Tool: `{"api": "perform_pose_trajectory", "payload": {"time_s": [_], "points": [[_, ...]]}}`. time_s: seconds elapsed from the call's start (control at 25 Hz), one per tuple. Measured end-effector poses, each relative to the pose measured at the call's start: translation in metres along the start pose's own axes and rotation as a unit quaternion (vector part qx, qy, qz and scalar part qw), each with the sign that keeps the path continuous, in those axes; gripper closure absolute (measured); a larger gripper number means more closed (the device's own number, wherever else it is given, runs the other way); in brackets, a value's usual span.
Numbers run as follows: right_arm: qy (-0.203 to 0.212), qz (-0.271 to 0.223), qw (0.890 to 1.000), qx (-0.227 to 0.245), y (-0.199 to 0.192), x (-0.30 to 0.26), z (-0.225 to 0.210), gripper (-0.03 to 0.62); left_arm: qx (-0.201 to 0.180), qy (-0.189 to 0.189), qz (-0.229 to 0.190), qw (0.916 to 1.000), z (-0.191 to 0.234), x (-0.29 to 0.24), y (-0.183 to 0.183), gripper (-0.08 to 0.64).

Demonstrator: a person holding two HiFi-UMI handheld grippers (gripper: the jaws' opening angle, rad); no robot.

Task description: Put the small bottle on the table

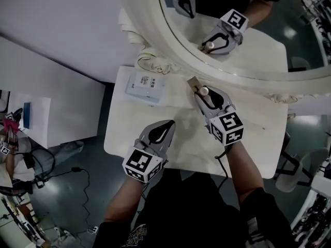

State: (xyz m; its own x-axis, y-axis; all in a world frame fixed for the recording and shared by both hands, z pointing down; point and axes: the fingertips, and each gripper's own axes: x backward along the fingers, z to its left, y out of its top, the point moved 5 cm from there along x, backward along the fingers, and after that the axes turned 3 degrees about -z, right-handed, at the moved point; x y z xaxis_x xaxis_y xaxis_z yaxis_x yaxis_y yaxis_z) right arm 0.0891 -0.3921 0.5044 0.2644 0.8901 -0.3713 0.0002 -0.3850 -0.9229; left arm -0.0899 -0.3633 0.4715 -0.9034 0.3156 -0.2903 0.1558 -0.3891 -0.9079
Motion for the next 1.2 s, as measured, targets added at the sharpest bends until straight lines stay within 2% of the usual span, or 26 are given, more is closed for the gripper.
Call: {"api": "perform_pose_trajectory", "payload": {"time_s": [0.4,0.88,1.04,1.16,1.2], "points": [[0.006,-0.01,0.999,0.035,0.0,-0.008,0.003,0.423,0.008,0.009,0.001,0.9999,0.003,-0.001,-0.003,0.56],[0.022,-0.005,0.999,0.047,-0.001,-0.004,0.0,0.417,0.01,0.032,-0.003,0.9994,-0.018,0.005,-0.002,0.56],[0.023,-0.004,0.999,0.03,-0.006,0.01,-0.004,0.414,0.011,0.042,-0.003,0.999,-0.032,0.006,-0.007,0.56],[0.015,-0.007,1.0,0.01,-0.01,0.028,-0.01,0.46,0.011,0.047,-0.002,0.9988,-0.046,0.008,-0.01,0.56],[0.012,-0.008,1.0,0.002,-0.011,0.035,-0.012,0.529,0.011,0.048,-0.002,0.9988,-0.051,0.008,-0.011,0.56]]}}
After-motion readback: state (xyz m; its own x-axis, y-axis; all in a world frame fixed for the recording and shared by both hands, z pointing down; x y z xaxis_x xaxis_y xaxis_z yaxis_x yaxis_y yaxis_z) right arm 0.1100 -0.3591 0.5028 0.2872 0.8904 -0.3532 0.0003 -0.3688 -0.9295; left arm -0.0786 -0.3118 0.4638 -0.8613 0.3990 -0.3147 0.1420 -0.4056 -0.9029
